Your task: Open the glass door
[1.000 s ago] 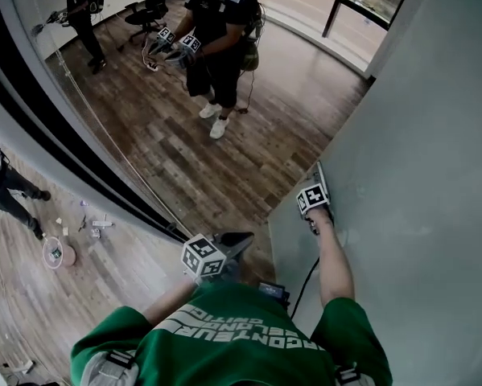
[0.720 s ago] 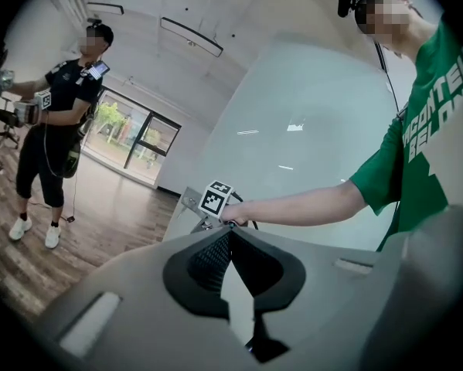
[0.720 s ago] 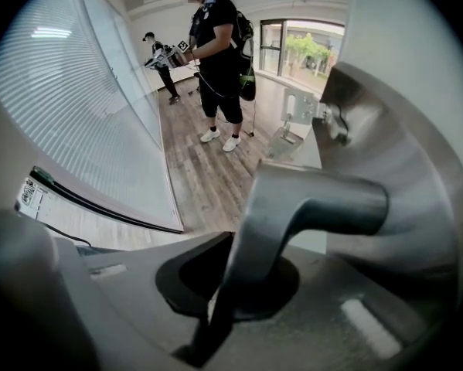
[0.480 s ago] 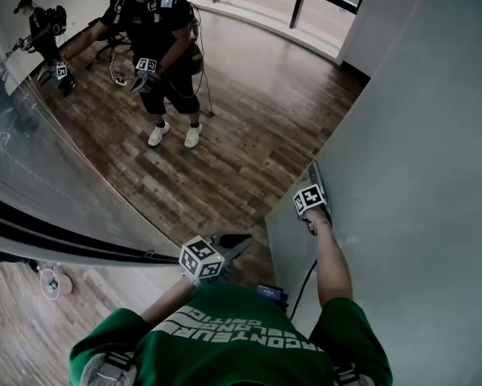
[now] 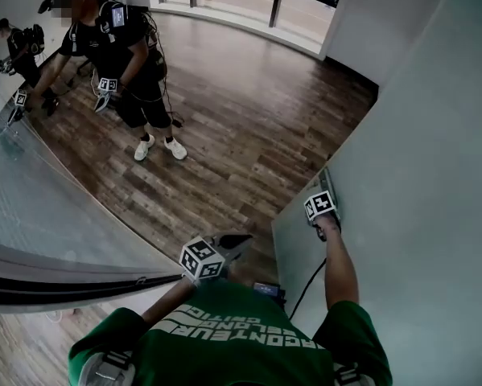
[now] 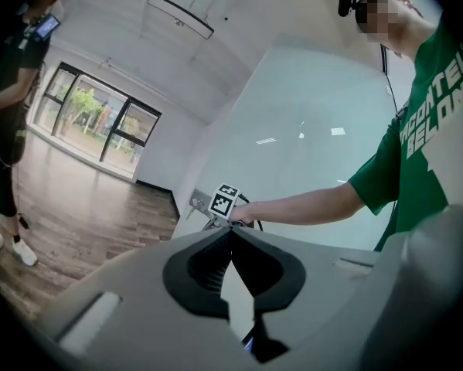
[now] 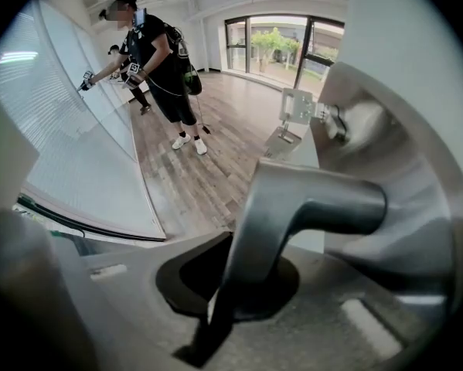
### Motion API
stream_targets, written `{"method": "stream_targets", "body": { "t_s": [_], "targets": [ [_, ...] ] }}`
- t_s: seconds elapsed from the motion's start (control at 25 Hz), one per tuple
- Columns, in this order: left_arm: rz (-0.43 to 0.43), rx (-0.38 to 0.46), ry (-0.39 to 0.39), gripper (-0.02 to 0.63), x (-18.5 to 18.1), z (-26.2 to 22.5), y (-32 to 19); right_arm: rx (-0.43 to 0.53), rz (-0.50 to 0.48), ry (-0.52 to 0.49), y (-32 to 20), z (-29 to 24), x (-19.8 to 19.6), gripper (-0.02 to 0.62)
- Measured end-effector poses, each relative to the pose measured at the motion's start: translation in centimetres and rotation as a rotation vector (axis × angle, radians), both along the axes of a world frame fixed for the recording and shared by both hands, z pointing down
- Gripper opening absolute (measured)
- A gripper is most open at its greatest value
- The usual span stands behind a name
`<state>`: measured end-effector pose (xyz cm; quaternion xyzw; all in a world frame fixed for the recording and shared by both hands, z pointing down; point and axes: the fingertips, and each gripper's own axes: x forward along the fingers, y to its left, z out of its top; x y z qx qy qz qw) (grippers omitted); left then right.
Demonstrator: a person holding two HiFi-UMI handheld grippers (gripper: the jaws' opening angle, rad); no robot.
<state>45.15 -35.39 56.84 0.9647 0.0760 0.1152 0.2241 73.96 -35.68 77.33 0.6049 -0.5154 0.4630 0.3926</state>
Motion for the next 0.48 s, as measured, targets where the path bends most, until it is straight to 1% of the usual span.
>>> {"method": "stream_targets", "body": {
  "t_s": [0.24, 0.48],
  "targets": [
    [0.014, 0.001, -0.011, 0.017, 0.8, 0.6, -1.7, -0.002, 0.07, 0.012, 1.6, 0.2, 3.9, -0.008],
    [0.012, -0.012, -0.022, 0.017, 2.2, 1.4, -2.3, -0.005, 0.123, 0.014, 3.1, 0.5, 7.8, -0.008]
  ]
}}
